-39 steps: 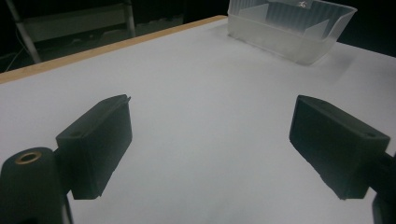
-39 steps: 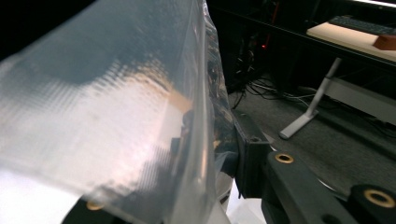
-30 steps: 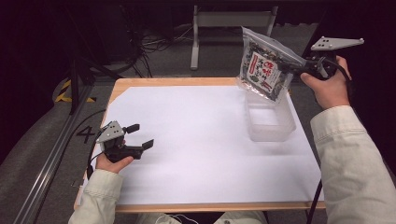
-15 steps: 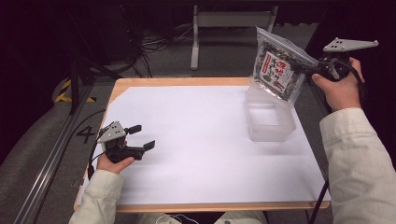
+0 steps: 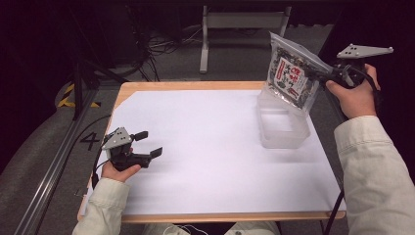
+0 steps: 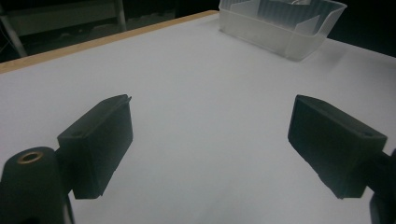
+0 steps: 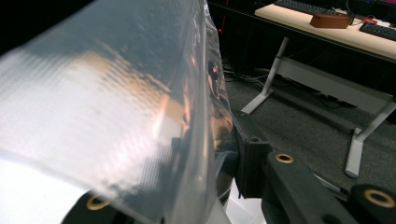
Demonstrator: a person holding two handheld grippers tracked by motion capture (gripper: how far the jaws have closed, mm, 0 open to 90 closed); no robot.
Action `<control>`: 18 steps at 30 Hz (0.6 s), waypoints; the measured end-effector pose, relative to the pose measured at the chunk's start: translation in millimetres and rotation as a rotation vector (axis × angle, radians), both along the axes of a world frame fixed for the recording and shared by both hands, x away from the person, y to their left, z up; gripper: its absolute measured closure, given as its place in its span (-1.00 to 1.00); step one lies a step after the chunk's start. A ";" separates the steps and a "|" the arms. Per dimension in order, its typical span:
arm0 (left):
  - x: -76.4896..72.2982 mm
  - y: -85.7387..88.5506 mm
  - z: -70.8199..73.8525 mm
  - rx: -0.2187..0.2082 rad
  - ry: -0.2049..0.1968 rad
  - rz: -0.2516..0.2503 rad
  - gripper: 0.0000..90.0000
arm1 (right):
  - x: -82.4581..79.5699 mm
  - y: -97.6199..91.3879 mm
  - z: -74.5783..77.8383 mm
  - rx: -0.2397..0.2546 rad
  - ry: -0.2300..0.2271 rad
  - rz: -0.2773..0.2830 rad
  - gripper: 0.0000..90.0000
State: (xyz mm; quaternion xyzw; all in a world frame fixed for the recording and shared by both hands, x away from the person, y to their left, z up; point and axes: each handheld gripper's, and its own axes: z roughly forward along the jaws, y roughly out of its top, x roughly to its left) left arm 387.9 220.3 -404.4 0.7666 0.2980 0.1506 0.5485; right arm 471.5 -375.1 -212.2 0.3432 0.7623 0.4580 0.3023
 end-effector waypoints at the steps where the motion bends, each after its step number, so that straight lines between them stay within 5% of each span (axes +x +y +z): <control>1: 0.0 0.0 0.0 0.000 0.000 0.000 -0.67 | 0.0 0.0 0.0 0.000 0.000 0.000 0.70; 18: 0.3 0.3 -0.1 0.012 -0.001 -0.002 -0.67 | 3.0 8.2 -26.7 -0.013 0.054 -0.005 0.70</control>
